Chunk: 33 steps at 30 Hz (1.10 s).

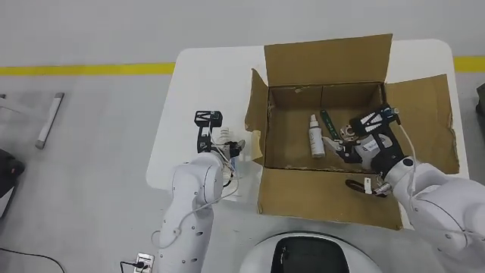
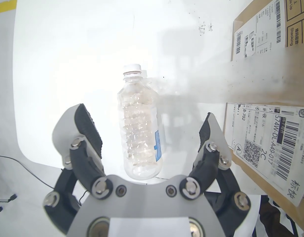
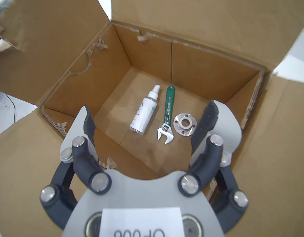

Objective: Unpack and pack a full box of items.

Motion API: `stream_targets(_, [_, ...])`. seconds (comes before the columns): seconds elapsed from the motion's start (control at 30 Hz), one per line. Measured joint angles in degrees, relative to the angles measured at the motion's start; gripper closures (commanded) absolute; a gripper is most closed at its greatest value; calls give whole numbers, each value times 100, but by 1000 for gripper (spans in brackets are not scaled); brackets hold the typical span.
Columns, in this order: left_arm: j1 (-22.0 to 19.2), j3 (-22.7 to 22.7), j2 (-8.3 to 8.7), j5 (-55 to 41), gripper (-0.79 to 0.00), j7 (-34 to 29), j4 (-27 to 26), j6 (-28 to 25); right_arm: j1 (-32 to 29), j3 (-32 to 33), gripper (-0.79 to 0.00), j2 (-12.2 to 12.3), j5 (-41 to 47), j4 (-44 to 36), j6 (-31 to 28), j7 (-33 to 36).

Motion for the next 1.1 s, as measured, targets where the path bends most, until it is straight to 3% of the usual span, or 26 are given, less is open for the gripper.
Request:
stream_targets(0.13, [0, 0, 0, 0, -785, 0, 0, 0, 459, -608, -785, -76, -237, 264, 821, 372])
stream_targets(0.27, [0, 0, 0, 0, -785, 0, 0, 0, 1301, -1439, -785, -215, -674, 872, 1516, 1143])
stream_targets(0.57, [0, 0, 0, 0, -785, 0, 0, 0, 2873, -2593, -785, -565, -1016, 2341, 2325, 1913])
stream_targets(0.77, [0, 0, 0, 0, -785, 0, 0, 0, 3248, -2877, -785, -714, -1021, 3000, 2474, 2039])
stream_targets(1.1, [0, 0, 0, 0, -785, 0, 0, 0, 3164, -2829, -785, -713, -977, 3015, 2428, 1928])
